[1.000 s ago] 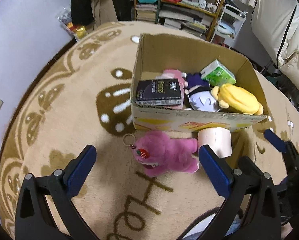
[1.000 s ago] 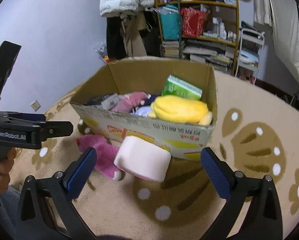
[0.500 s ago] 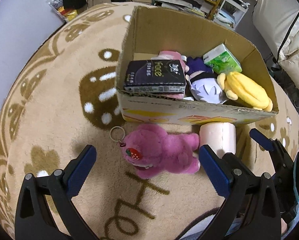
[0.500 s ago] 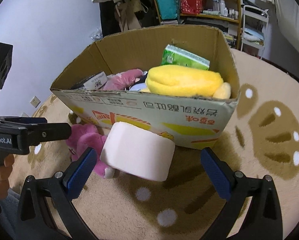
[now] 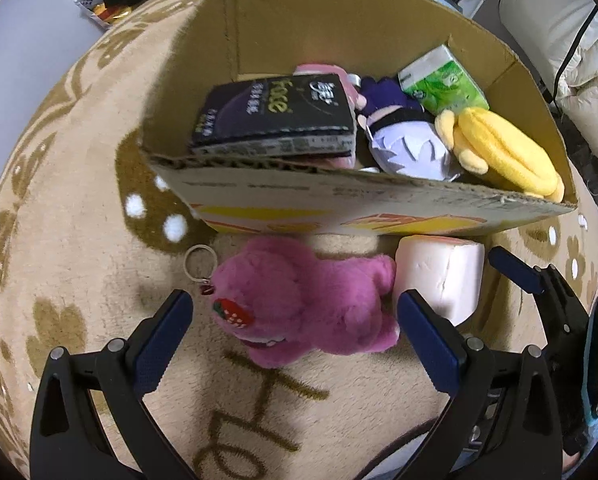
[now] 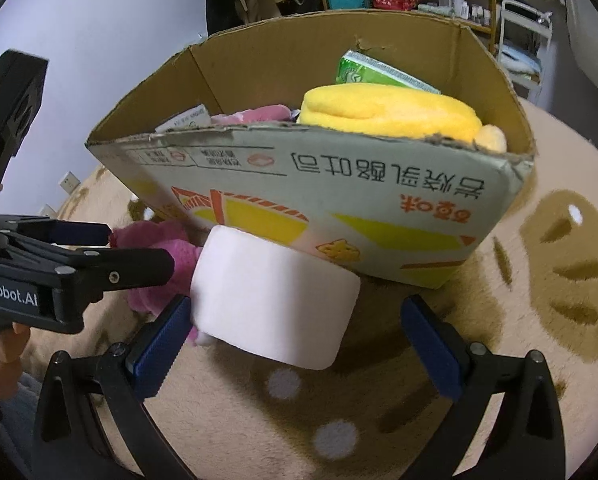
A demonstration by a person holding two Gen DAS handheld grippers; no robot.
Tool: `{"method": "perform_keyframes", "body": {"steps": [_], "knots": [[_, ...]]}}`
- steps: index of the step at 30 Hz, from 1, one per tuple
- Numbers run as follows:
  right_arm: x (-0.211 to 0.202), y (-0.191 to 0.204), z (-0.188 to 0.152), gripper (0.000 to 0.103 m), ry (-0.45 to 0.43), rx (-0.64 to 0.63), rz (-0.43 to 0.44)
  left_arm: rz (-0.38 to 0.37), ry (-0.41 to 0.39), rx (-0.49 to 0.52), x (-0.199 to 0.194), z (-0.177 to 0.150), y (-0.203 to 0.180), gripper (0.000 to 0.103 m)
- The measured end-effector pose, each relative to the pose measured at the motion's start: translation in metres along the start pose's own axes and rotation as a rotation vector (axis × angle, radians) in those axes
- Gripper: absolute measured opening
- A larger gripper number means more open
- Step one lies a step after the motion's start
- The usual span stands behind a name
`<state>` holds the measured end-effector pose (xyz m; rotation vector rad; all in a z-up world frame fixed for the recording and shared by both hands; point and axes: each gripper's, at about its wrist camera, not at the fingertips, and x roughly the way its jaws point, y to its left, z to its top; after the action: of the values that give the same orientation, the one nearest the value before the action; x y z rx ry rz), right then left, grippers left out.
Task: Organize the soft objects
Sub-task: 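Lower the left tool to the pink plush bear while the right tool approaches the swirl cake cushion, then grasp the pink bear with the left tool while the right tool grasps the cake cushion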
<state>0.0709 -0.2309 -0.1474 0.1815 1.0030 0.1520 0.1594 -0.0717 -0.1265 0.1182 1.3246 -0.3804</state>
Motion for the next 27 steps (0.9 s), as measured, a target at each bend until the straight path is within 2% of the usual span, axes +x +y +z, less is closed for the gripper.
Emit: {"method": "perform_keyframes", "body": {"steps": [14,18,20,27], "knots": [[0.011,0.0,-0.005,0.102,0.016,0.009,0.004,0.032,0.061,-0.012,0.037,0.008,-0.005,0.101],[0.015,0.002,-0.006,0.084,0.033,0.001,0.057,0.011,0.072,-0.03,0.045,0.009,-0.003,0.097],[0.016,0.006,-0.007,0.072,0.037,-0.013,0.072,0.01,0.066,-0.021,0.045,0.011,-0.004,0.093],[0.013,0.011,-0.009,0.058,0.035,-0.034,0.065,-0.001,0.051,-0.026,0.042,-0.002,-0.005,0.088]]}}
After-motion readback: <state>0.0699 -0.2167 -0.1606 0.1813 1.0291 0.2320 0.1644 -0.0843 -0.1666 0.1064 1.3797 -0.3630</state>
